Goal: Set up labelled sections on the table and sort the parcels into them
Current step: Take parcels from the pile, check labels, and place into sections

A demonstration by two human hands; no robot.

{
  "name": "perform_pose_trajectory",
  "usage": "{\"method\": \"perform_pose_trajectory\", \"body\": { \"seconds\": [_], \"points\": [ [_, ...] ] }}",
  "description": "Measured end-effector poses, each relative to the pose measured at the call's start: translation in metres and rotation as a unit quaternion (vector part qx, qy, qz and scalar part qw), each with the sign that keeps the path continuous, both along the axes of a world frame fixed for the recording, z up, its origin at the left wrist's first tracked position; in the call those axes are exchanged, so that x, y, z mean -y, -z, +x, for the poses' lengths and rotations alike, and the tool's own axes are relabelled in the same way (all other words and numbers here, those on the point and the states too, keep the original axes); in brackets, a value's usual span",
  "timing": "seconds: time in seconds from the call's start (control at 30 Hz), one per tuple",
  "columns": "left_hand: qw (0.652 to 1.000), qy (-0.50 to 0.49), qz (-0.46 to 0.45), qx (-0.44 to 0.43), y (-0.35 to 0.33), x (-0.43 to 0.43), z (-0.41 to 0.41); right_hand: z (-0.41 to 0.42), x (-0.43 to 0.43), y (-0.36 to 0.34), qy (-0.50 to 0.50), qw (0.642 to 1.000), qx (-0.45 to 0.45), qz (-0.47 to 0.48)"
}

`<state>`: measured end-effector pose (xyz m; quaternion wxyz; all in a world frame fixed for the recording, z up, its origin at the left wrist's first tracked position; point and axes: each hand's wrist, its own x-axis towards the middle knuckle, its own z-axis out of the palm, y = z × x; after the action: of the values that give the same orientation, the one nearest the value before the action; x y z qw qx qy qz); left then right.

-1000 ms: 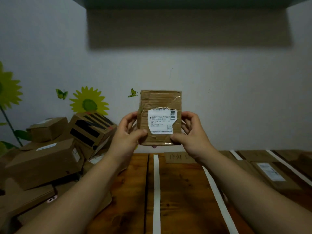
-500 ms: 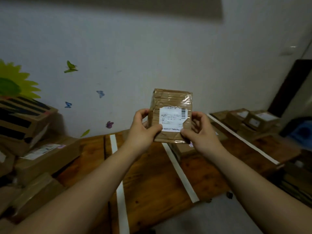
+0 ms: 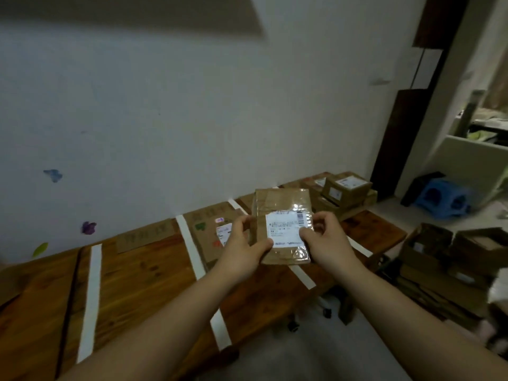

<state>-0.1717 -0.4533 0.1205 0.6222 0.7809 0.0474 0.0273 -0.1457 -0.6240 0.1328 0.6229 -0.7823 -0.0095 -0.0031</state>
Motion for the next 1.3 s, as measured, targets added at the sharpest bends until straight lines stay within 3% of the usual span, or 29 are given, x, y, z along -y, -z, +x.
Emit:
{"method": "perform_pose_trajectory", "body": {
  "seconds": [0.2,0.4,0.53,0.63,0.77,0.9,1.17,1.3],
  "points": [
    [0.996,0.045,0.01,-0.077,0.042,0.026,0.038,0.04,0.031,0.051,-0.002,0.996,-0.087,-0.02],
    [0.988,0.063,-0.005,-0.139,0.083,0.022,0.098,0.095,0.028,0.09,-0.007,0.985,-0.142,-0.1],
    [0.988,0.052,-0.041,-0.143,0.086,0.029,0.16,0.144,0.028,0.081,-0.072,0.975,-0.08,-0.193],
    [0.99,0.035,-0.036,-0.13,0.083,0.04,0.197,0.179,0.037,0.08,-0.161,0.967,-0.025,-0.194],
    [0.992,0.039,-0.013,-0.116,0.08,0.053,0.24,0.232,0.055,0.092,-0.189,0.928,-0.038,-0.318],
    [0.988,0.041,-0.044,-0.142,0.086,0.063,0.294,0.297,0.07,0.105,-0.2,0.905,-0.026,-0.375],
    [0.969,-0.075,-0.065,-0.228,0.125,0.106,0.392,0.416,0.09,0.128,-0.298,0.799,0.029,-0.522],
    [0.963,-0.106,-0.06,-0.24,0.141,0.122,0.423,0.451,0.094,0.145,-0.309,0.788,0.052,-0.531]
  ]
}}
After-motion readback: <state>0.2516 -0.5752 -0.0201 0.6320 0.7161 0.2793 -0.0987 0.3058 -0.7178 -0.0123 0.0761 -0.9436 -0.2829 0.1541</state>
